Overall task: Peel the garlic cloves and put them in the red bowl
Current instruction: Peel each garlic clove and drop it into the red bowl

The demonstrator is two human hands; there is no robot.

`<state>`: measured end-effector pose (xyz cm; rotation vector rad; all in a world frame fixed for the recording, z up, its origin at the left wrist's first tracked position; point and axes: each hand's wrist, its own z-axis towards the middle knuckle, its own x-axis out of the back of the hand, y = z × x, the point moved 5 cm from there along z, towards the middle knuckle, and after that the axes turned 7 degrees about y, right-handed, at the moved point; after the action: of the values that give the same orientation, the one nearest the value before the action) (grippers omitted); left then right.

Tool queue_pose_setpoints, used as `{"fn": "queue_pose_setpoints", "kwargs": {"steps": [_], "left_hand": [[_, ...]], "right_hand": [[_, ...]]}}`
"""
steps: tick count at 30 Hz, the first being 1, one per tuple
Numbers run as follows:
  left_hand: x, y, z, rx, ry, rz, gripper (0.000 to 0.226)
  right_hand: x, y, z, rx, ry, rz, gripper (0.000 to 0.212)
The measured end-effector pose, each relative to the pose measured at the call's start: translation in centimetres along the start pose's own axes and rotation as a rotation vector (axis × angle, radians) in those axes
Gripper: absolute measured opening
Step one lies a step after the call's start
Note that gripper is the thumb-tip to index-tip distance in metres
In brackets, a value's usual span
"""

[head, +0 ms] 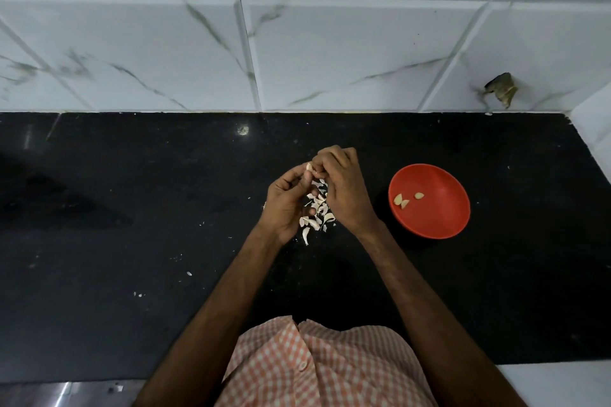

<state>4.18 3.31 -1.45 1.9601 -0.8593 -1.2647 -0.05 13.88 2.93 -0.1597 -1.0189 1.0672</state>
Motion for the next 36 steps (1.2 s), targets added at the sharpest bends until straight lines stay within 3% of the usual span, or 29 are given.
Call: {"fn": "queue_pose_setpoints", "kwargs": {"steps": [6, 19, 22, 25, 29, 36], "left_hand": [[0.0, 0.0, 0.2, 0.028, -0.01, -0.013, 0.029], [-0.1, 0.1, -0.1, 0.026, 0.074, -0.032, 0.021], [0.2, 0.5, -0.1, -0.031, 0.107, 0.017, 0.021], [0.3, 0.8, -0.2, -0.081, 0.127, 0.048, 0.023], [0.3, 0.8, -0.2, -0.132, 0.146, 0.114, 0.017], [0.0, 0.9, -0.3, -0.187, 0.138, 0.165, 0.018]], "right_hand": [[0.1, 0.3, -0.9, -0.025, 0.02, 0.051, 0.012], [0.2, 0.5, -1.8, -0.051, 0.003, 0.084, 0.016], [0.8, 1.2, -1.8, -0.191, 0.044, 0.296, 0.007], [1.2, 1.4, -1.7, -0.358, 0.135, 0.449, 0.013], [0.3, 1.2, -1.6, -0.507, 0.127, 0.456, 0.02], [-0.4, 1.7, -1.4, -0.654, 0.12, 0.395, 0.008]]}}
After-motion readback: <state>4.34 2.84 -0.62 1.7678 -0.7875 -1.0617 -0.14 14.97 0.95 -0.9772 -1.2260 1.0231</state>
